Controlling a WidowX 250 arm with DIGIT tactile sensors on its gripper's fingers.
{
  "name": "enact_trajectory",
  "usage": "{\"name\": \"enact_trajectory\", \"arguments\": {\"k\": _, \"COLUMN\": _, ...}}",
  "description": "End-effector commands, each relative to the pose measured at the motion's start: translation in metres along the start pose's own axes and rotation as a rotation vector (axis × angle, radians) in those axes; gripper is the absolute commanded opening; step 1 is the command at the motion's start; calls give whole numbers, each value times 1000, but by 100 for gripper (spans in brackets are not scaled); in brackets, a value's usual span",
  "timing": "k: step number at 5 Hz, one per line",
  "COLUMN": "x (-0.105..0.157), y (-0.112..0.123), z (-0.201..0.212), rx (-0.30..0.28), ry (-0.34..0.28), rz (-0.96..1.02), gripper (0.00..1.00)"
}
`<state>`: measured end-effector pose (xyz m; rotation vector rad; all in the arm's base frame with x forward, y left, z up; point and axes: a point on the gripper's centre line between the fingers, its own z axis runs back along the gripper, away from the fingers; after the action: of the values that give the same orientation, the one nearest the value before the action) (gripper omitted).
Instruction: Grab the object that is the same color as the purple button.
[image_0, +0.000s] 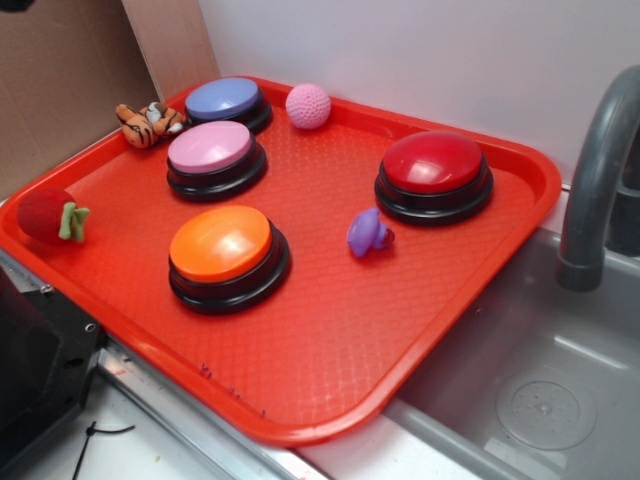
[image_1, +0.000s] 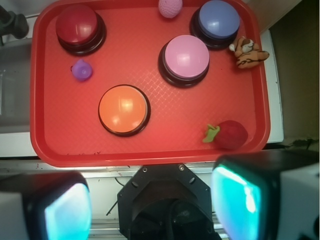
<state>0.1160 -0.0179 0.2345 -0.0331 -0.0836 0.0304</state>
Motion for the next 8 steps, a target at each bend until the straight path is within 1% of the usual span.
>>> {"name": "enact_trajectory", "arguments": {"k": 1, "x": 0, "y": 0, "z": 0, "rx": 0, "ry": 0, "rz": 0, "gripper": 100}}
{"name": "enact_trajectory", "arguments": {"k": 2, "x": 8, "y": -8, "z": -11, "rx": 6, "ry": -24, "rz": 2, "gripper": 100}}
{"name": "enact_trajectory", "arguments": {"k": 3, "x": 21, "y": -24, "z": -28, "rx": 18, "ry": -97, "rz": 23, "gripper": 100}}
{"name": "enact_trajectory", "arguments": {"k": 4, "x": 66, "y": -60, "z": -82, "rx": -19, "ry": -141, "rz": 34, "gripper": 100}}
{"name": "enact_trajectory", "arguments": {"k": 5, "x": 84, "y": -76, "z": -110, "rx": -32, "ry": -184, "rz": 33, "gripper": 100}}
{"name": "enact_trajectory", "arguments": {"k": 6, "x": 102, "y": -87, "z": -134, "rx": -48, "ry": -196, "rz": 27, "gripper": 100}}
{"name": "enact_trajectory", "arguments": {"k": 7, "x": 120, "y": -90, "z": -155, "rx": -47, "ry": -192, "rz": 22, "gripper": 100}}
{"name": "enact_trajectory", "arguments": {"k": 8, "x": 132, "y": -96, "z": -179, "rx": -48, "ry": -170, "rz": -22, "gripper": 100}}
